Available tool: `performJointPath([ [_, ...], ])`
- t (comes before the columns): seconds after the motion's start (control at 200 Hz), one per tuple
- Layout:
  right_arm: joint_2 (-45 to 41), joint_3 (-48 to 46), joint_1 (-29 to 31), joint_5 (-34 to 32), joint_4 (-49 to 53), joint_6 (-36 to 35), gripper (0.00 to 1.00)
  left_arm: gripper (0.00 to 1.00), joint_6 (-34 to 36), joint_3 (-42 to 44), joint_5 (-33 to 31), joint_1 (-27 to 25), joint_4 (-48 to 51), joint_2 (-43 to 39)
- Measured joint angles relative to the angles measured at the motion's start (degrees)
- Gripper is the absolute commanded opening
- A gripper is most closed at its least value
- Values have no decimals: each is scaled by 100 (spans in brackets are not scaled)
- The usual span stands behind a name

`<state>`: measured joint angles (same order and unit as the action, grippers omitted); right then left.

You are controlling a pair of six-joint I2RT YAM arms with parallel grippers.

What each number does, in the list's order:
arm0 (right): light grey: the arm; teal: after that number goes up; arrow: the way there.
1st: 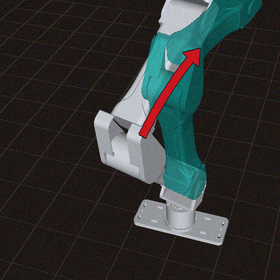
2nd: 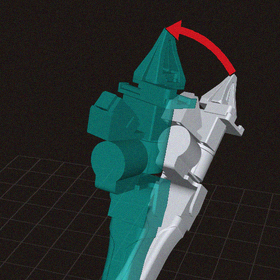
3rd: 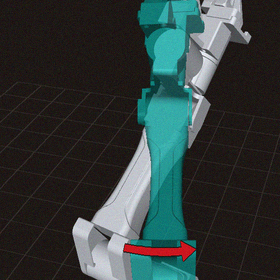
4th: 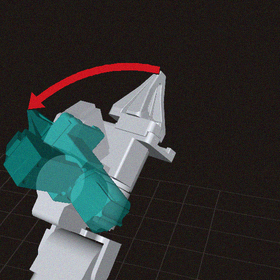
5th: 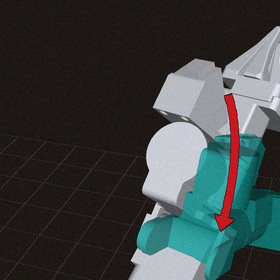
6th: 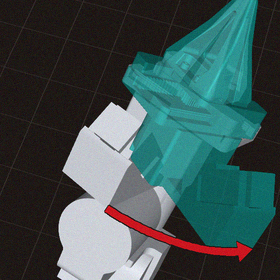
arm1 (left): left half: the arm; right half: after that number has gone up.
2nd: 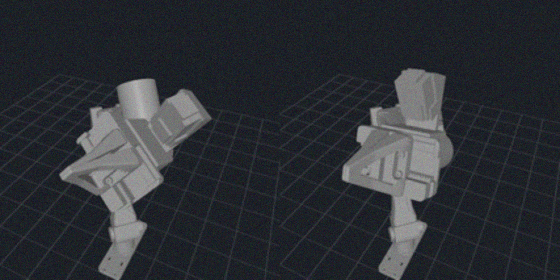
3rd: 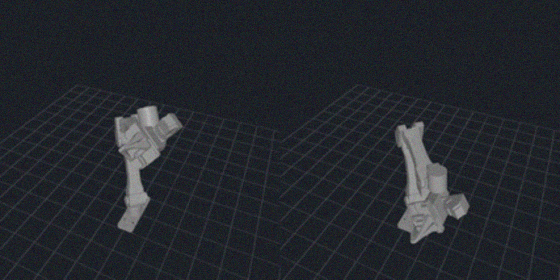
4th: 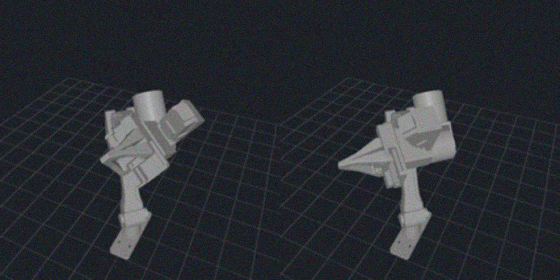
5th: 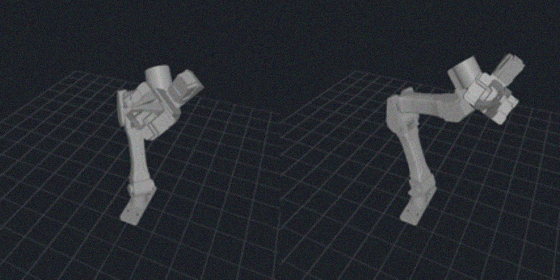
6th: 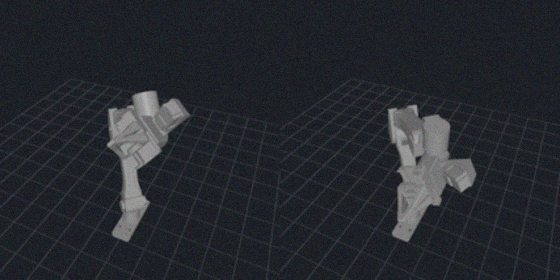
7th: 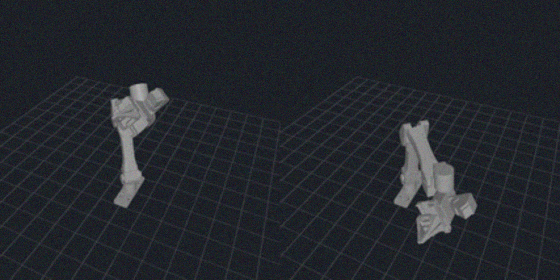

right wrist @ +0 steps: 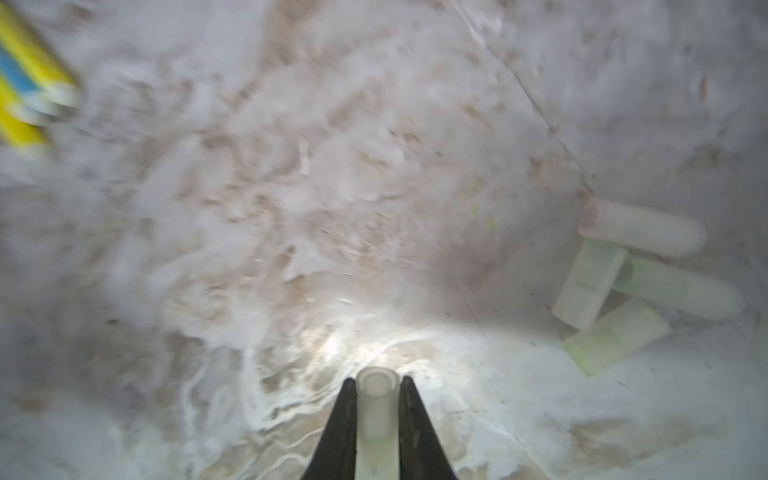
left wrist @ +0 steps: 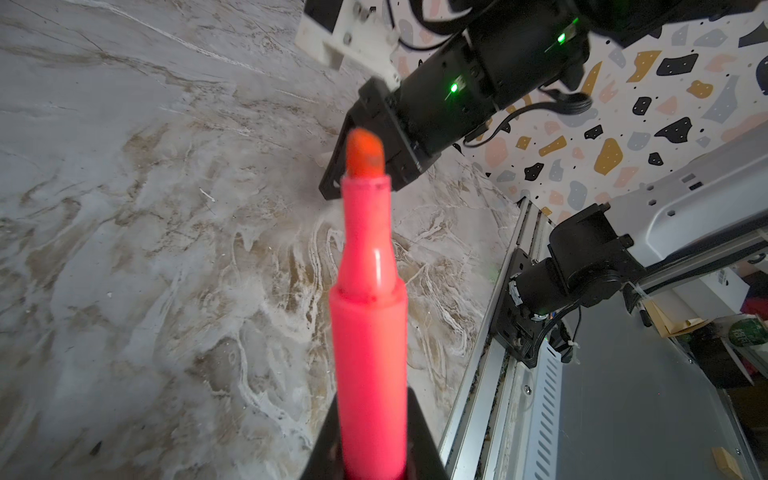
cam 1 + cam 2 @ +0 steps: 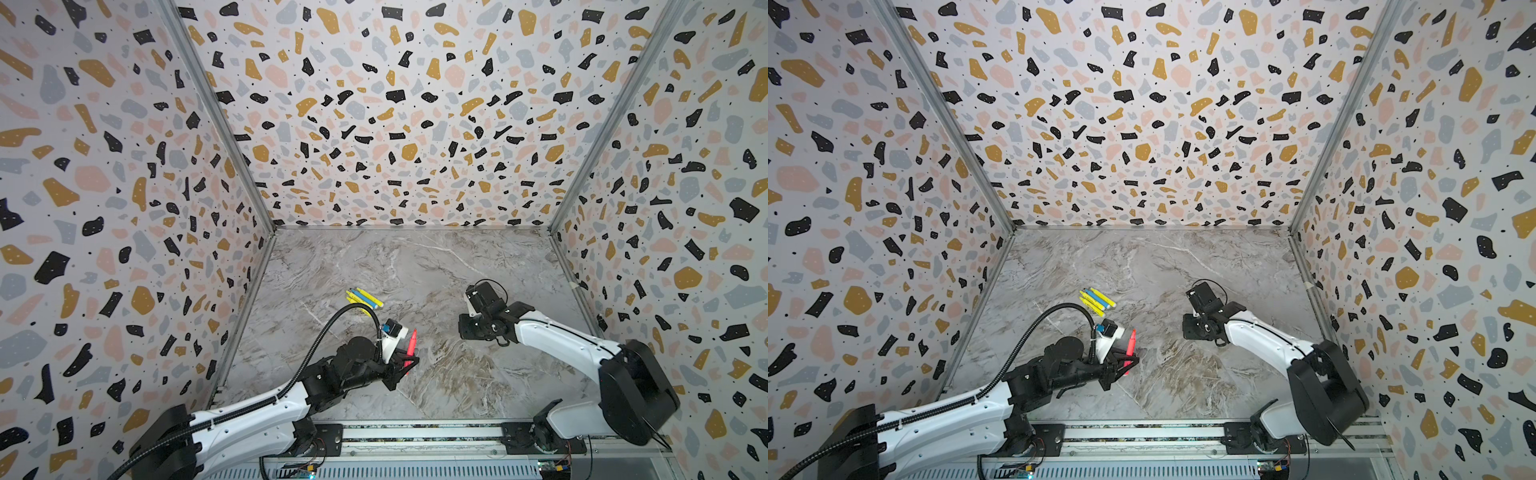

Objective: Insert the pens into the pen caps
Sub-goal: 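Carry the green cap with the right gripper above the pink highlighter tip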

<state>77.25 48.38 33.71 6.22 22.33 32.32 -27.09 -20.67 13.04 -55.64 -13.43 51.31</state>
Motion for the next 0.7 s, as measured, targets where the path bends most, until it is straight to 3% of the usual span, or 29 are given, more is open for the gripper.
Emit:
performJointPath([
  [0.23, -1091, 46, -96, 1106, -1202, 101, 5, 0, -361, 0, 92, -103, -577, 227],
  [0.365, -1565, -326, -133, 1716, -2446, 457, 5, 0, -535, 0, 55, -380, -992, 479],
  [0.696, -1753, -1025, 17, 2562, -4319, 1322, 5, 0, -973, -22, 37, -605, -1976, 1021],
])
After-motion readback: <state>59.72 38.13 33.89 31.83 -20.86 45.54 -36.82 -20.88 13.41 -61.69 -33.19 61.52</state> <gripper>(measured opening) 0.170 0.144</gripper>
